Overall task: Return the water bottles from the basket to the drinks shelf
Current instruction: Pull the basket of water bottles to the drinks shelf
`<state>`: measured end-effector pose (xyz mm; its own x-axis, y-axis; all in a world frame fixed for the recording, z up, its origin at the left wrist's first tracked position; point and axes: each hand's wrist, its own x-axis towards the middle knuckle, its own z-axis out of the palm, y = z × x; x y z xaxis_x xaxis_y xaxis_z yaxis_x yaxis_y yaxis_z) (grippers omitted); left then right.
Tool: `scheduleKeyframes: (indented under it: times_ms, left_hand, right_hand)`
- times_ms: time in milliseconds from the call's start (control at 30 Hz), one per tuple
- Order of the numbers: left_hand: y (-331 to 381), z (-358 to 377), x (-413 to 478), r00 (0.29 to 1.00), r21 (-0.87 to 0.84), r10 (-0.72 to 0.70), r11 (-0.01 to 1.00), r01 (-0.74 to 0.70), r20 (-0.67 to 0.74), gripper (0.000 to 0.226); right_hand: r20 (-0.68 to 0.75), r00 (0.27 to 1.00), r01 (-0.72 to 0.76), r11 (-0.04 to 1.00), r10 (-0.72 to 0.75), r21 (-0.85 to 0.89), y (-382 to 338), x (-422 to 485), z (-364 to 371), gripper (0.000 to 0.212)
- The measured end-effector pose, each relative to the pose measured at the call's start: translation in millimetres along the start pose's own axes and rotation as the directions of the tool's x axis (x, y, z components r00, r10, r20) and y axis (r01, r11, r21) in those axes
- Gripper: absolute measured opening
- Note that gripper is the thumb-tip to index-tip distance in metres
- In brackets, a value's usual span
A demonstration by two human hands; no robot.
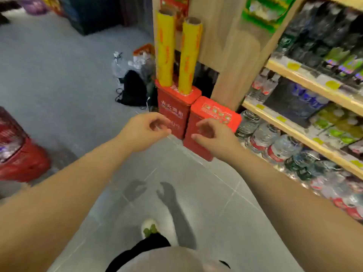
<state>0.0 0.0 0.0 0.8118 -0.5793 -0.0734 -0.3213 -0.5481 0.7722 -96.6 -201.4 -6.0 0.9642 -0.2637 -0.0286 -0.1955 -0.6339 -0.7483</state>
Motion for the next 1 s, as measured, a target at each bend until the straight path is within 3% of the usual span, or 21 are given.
scheduleKeyframes:
  times_ms: [233,433,600,767,900,1000]
  left_hand:
    - [-94.8,-97.6,5.2,0.973,0.000,-0.197,0.980,0.199,-0.120,0.020]
    - [-157.9,-171.5,2.7,0.897,-0.053,-0.351,0.935,0.350,-0.268,0.018]
    - [-210.7,-231.3,7.9,0.748,-0.180,-0.527,0.847,0.500,-0.403,0.020]
    - [-261.8,-287.7,3.6,0.540,-0.296,-0.631,0.758,0.581,-0.557,0.021]
    - [-297.1,-322.7,-18.0,0.363,-0.441,-0.716,0.671,0.596,-0.597,0.018]
    - [-329.7,-349.8,-39.0,0.278,-0.468,-0.746,0.616,0.634,-0.605,0.014]
  right_hand:
    - [0.136,0.986,0.086,0.995,-0.092,0.050,-72.4,102.6,89.9,0.029]
    - [0.327,0.926,0.157,0.980,-0.189,0.120,-132.4,190.3,167.5,0.031]
    - [0.467,0.823,0.300,0.945,-0.324,0.128,-196.2,273.8,241.7,0.030]
    - [0.627,0.665,0.424,0.896,-0.405,0.130,-265.4,341.7,313.2,0.031]
    - [0.725,0.529,0.495,0.854,-0.442,0.161,-323.9,369.6,376.2,0.031]
    - [0.747,0.474,0.533,0.827,-0.466,0.178,-361.5,376.9,425.3,0.031]
